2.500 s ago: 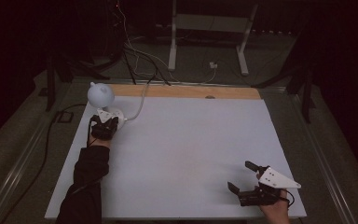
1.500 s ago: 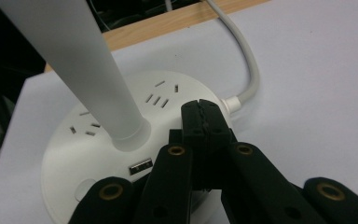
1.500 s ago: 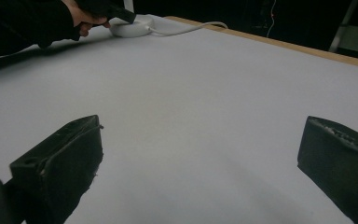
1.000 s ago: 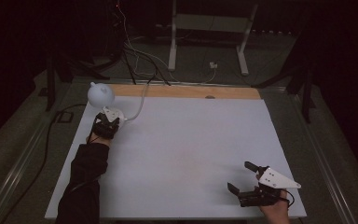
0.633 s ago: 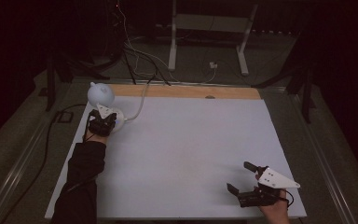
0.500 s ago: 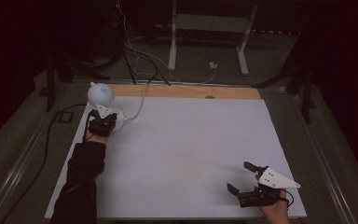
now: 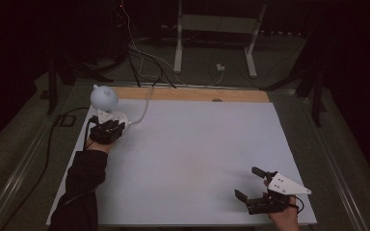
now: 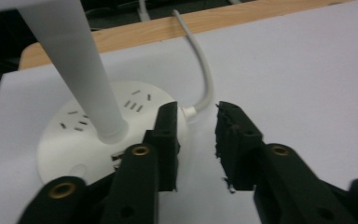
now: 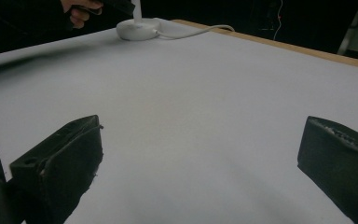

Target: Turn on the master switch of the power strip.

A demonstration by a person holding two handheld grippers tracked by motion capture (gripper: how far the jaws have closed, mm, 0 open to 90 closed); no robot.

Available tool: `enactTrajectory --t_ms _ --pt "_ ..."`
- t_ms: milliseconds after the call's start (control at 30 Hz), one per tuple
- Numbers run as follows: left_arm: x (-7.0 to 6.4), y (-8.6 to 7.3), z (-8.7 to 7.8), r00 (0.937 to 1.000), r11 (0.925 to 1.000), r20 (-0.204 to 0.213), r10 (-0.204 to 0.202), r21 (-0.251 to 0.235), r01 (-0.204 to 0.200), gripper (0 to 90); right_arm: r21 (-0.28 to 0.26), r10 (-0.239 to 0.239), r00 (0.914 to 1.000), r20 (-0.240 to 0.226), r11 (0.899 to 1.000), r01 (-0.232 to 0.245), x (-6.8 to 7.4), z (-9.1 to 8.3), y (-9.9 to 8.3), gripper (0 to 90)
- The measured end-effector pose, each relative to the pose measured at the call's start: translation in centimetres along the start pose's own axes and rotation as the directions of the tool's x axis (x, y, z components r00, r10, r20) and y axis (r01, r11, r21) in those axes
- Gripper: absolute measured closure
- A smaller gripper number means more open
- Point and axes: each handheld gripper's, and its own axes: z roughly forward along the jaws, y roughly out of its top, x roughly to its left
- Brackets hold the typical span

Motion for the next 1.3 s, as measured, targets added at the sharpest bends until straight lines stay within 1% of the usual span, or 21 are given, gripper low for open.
enactTrajectory --t_ms 100,133,200,267,367,500,567,600,633,667,700,733,833,867,933,967,1100,1167,1200,1267,1300 --pt "-0.1 0.0 -0.1 0.9993 0.9998 0.034 -0.017 0.011 0.017 56.8 0.004 0.002 1.0 0.003 1.0 -0.002 0.0 0.0 0.0 0.0" --pt "-0.1 0.0 -0.1 0.9984 0.9995 0.05 -0.025 0.017 0.025 50.7 0.003 0.001 1.0 0.003 1.0 -0.001 0.0 0.0 0.0 0.0" --pt "-0.5 0.0 -0.2 0.9981 0.9993 0.058 -0.021 0.033 0.019 38.4 0.001 0.004 1.0 0.0 1.0 -0.004 0.0 0.0 0.0 0.0" --pt "-0.8 0.1 -0.3 0.9981 0.9985 0.057 -0.024 0.051 0.021 22.6 0.001 0.005 1.0 -0.001 1.0 -0.005 -0.1 0.0 0.0 0.0" --pt "-1.0 0.1 -0.5 0.9904 0.9969 0.134 -0.033 0.075 0.023 10.1 0.004 0.003 1.0 0.0 1.0 -0.003 0.0 0.0 -0.1 0.0" --pt "-1.5 0.2 -1.0 0.9829 0.9969 0.183 -0.016 0.079 0.002 0.2 0.003 0.001 1.0 0.002 1.0 -0.001 0.0 0.0 0.0 0.0" --pt "-1.9 0.3 -1.3 0.977 0.9957 0.213 0.003 0.089 -0.023 0.2 0.003 0.002 1.0 -0.001 1.0 -0.002 0.0 0.1 0.0 0.0" --pt "-2.0 0.3 -1.4 0.9759 0.9951 0.218 0.016 0.091 -0.037 0.1 0.004 0.001 1.0 0.001 1.0 -0.001 0.1 0.1 0.0 0.0" --pt "-2.2 0.3 -1.6 0.9712 0.9944 0.237 0.023 0.094 -0.047 0.2 0.004 0.0 1.0 0.0 1.0 0.0 0.1 0.1 0.0 0.0" --pt "-2.3 0.3 -1.8 0.9685 0.9942 0.247 0.029 0.093 -0.054 0.2 0.004 -0.001 1.0 0.0 1.0 0.001 0.1 0.1 0.0 0.0" --pt "-2.4 0.3 -1.9 0.9676 0.994 0.25 0.032 0.093 -0.057 0.2 0.004 -0.004 1.0 0.001 1.0 0.004 0.1 0.0 0.1 0.0" --pt "-2.5 0.2 -2.1 0.9621 0.9937 0.27 0.036 0.092 -0.063 0.2 0.004 -0.003 1.0 0.001 1.0 0.003 0.1 0.0 0.1 0.0" --pt "-2.8 0.0 -2.8 0.9524 0.9933 0.302 0.042 0.09 -0.073 0.1 0.003 -0.001 1.0 0.002 1.0 0.001 0.1 0.0 0.1 0.0" --pt "-2.9 -0.1 -3.0 0.9529 0.9933 0.3 0.046 0.088 -0.076 0.2 0.003 -0.002 1.0 0.002 1.0 0.001 0.1 0.0 0.1 0.0" --pt "-2.9 -0.3 -3.5 0.9465 0.9928 0.319 0.048 0.089 -0.08 0.1 0.004 -0.003 1.0 0.001 1.0 0.003 0.1 0.0 0.1 0.0" --pt "-3.0 -0.4 -3.7 0.9477 0.9922 0.313 0.06 0.085 -0.091 0.1 0.004 -0.003 1.0 0.001 1.0 0.003 0.1 0.0 0.1 0.0" --pt "-3.1 -1.0 -4.7 0.9412 0.9909 0.33 0.071 0.085 -0.104 0.1 0.003 -0.003 1.0 0.001 1.0 0.003 0.2 0.0 0.1 0.0" --pt "-3.2 -1.4 -5.0 0.9412 0.9903 0.329 0.076 0.085 -0.11 0.1 0.003 -0.006 1.0 0.001 1.0 0.006 0.2 0.0 0.1 0.0" --pt "-3.2 -1.6 -5.2 0.9391 0.991 0.336 0.07 0.084 -0.104 0.2 0.003 -0.007 1.0 0.001 1.0 0.007 0.2 0.0 0.1 0.0" --pt "-3.3 -1.9 -5.6 0.9393 0.9912 0.336 0.071 0.082 -0.104 0.2 0.003 -0.007 1.0 0.0 1.0 0.007 0.2 0.0 0.1 0.0" --pt "-3.4 -2.1 -5.8 0.9362 0.9916 0.345 0.069 0.08 -0.102 0.2 0.003 -0.007 1.0 0.0 1.0 0.007 0.3 0.1 0.2 0.0"
